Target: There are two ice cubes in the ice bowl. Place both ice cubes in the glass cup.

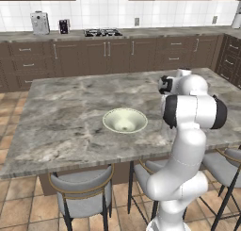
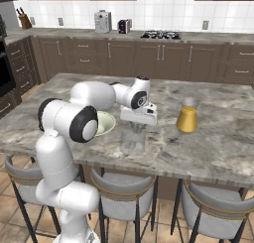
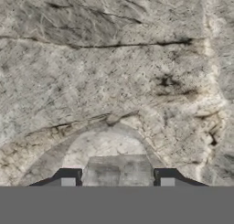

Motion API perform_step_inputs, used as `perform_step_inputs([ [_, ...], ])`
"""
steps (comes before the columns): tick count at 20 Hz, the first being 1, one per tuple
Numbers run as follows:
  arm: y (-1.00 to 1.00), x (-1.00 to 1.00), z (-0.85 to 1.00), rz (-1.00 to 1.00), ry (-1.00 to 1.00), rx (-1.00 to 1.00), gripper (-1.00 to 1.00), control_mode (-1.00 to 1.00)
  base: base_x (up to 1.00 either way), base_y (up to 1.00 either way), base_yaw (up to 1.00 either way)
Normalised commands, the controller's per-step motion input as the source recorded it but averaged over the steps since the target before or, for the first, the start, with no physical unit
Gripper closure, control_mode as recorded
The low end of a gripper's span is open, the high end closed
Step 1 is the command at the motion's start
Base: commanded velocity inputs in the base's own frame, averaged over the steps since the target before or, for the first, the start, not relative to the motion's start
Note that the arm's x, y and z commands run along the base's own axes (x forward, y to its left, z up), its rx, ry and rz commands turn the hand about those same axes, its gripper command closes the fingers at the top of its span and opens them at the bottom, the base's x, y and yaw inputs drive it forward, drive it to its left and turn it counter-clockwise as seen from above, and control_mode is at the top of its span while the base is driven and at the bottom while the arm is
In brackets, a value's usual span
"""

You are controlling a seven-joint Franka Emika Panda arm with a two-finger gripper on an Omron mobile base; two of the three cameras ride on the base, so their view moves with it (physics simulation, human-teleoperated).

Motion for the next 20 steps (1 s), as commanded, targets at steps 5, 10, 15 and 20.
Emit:
perform_step_inputs([
  [5, 0.0, -0.34, 0.23, 0.0, -0.03, 0.01, -1.0, -1.0, 0.0, 0.0, 0.0],
  [10, 0.23, -0.74, 0.49, 0.0, -0.07, 0.01, -1.0, -1.0, 0.0, 0.0, 0.0],
  [15, 0.95, -1.0, 0.08, 0.03, -0.05, -0.13, -1.0, -1.0, 0.0, 0.0, 0.0],
  [20, 1.0, -1.0, -0.06, 0.06, 0.0, -0.15, -1.0, -1.0, 0.0, 0.0, 0.0],
])
